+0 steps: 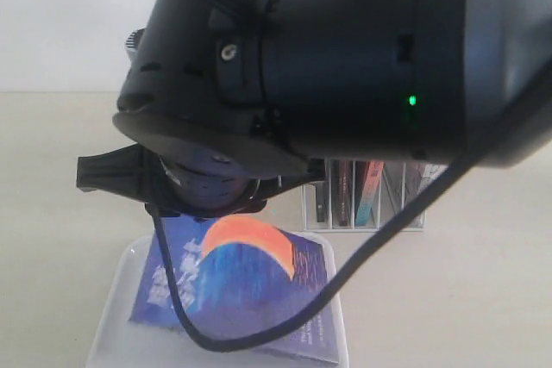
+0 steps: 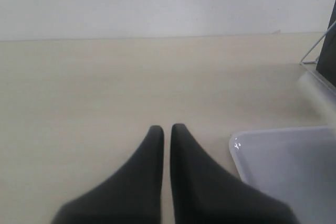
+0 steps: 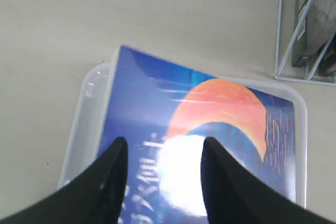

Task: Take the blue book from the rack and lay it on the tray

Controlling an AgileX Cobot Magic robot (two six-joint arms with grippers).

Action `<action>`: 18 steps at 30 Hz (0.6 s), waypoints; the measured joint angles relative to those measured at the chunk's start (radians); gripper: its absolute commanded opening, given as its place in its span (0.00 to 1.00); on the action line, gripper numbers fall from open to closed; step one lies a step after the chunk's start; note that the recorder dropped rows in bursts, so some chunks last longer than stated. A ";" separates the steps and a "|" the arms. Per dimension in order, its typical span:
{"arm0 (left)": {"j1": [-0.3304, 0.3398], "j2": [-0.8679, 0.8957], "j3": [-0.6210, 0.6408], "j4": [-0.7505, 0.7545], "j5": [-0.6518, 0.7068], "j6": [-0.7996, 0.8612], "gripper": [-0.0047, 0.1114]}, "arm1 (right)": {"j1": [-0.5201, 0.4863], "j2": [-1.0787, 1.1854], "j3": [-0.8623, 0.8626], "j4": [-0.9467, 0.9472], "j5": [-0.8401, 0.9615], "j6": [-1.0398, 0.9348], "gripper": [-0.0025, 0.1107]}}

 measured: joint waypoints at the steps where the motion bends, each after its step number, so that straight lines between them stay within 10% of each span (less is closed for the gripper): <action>1: 0.000 0.000 0.000 0.000 0.000 0.000 0.08 | 0.000 0.000 0.000 0.000 -0.005 0.000 0.40; 18: 0.000 0.000 0.000 0.000 0.000 0.000 0.08 | 0.000 0.000 0.000 -0.027 -0.019 0.000 0.39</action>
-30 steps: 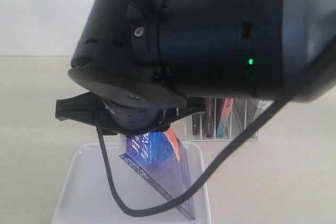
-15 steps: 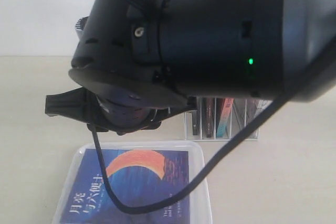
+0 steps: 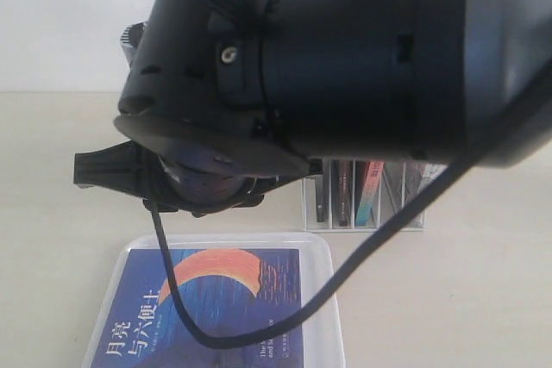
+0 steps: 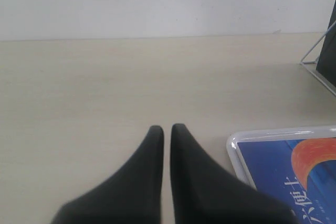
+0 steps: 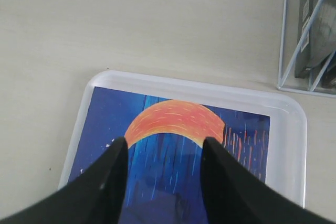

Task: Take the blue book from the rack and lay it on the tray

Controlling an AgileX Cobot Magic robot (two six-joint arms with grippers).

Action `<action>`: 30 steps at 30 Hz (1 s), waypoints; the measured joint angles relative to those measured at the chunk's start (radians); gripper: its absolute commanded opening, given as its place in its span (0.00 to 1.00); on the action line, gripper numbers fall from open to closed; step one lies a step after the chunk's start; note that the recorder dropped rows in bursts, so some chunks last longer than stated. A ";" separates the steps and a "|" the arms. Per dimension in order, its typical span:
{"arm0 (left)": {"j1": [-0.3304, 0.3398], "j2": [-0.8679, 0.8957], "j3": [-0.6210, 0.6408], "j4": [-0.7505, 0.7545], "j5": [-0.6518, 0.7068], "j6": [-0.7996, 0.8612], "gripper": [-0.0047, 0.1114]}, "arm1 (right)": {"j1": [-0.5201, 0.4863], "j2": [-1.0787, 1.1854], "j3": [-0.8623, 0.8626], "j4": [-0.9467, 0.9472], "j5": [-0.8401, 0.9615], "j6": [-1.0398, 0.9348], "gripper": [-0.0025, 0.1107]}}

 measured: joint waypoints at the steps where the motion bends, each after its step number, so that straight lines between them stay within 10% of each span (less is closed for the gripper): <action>1: 0.000 0.000 0.000 0.000 0.000 0.000 0.08 | 0.000 0.000 0.000 0.000 0.000 -0.006 0.39; 9: 0.000 0.000 0.000 0.000 0.000 0.000 0.08 | 0.003 -0.017 0.000 -0.004 0.030 -0.092 0.36; 14: 0.000 0.000 0.000 0.000 0.000 0.000 0.08 | 0.024 -0.034 0.000 -0.033 0.088 -0.161 0.02; 30: 0.000 0.000 0.000 0.000 0.000 0.000 0.08 | 0.182 -0.140 0.105 -0.229 0.152 -0.196 0.02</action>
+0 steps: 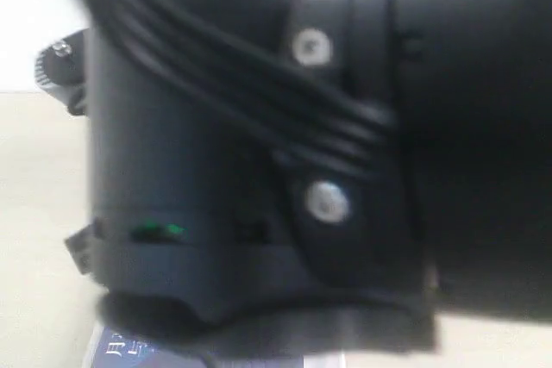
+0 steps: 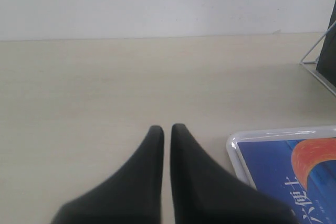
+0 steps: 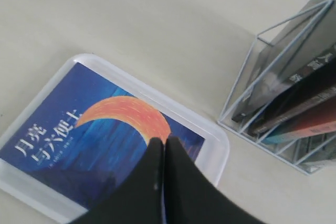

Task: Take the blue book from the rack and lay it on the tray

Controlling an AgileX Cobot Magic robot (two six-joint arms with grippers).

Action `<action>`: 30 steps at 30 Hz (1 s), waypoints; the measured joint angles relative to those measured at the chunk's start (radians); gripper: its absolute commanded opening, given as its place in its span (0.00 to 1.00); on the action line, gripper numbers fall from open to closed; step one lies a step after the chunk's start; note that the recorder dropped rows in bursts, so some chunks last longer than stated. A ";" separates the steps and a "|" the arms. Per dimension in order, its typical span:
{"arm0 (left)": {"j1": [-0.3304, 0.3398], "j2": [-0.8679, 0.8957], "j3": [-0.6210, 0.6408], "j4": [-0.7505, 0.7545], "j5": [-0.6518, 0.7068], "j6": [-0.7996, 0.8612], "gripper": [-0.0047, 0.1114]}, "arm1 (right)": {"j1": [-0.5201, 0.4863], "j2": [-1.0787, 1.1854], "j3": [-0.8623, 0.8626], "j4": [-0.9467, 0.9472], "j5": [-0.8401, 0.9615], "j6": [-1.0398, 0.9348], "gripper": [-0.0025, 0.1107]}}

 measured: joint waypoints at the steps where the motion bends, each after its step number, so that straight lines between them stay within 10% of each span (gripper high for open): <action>1: 0.000 0.000 0.000 0.000 0.000 0.000 0.08 | 0.000 -0.021 0.032 -0.007 0.000 0.003 0.02; 30: 0.000 0.000 0.000 0.000 0.000 0.000 0.08 | 0.000 -0.171 0.263 -0.003 -0.141 0.055 0.02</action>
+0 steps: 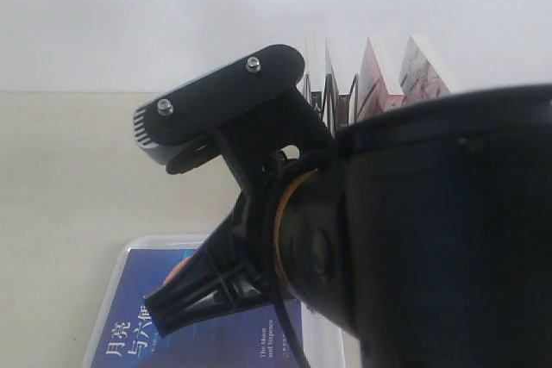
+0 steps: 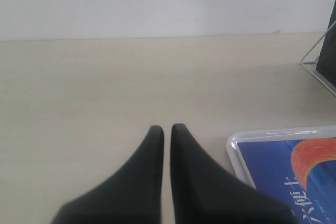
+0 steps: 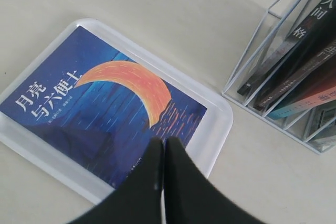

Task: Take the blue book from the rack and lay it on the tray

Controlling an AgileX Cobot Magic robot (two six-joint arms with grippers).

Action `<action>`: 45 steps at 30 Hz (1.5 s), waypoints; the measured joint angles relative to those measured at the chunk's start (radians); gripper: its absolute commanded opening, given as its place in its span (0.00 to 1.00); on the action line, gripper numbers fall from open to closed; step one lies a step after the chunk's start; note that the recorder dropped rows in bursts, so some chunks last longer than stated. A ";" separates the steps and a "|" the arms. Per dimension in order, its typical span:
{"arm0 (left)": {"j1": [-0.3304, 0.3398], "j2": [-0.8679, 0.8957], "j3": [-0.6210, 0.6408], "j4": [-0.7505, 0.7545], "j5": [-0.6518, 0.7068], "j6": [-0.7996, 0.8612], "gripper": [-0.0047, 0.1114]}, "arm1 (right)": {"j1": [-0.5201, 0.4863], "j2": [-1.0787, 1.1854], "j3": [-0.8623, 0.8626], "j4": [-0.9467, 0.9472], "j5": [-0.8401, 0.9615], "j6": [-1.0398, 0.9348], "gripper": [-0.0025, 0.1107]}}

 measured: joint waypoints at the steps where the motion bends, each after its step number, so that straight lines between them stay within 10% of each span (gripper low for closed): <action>1: 0.000 0.000 0.000 0.000 0.000 0.000 0.08 | 0.000 0.000 0.000 0.000 -0.002 0.000 0.02; 23: 0.000 0.000 0.000 0.000 0.000 0.000 0.08 | -0.121 -0.045 0.210 -0.257 0.310 0.013 0.02; 37: 0.000 0.000 0.000 0.000 0.000 0.000 0.08 | -0.327 -0.377 0.599 -0.599 -0.249 0.479 0.02; 45: 0.000 0.000 0.000 0.000 0.000 0.000 0.08 | -0.776 -0.660 0.734 -0.679 -0.626 0.692 0.02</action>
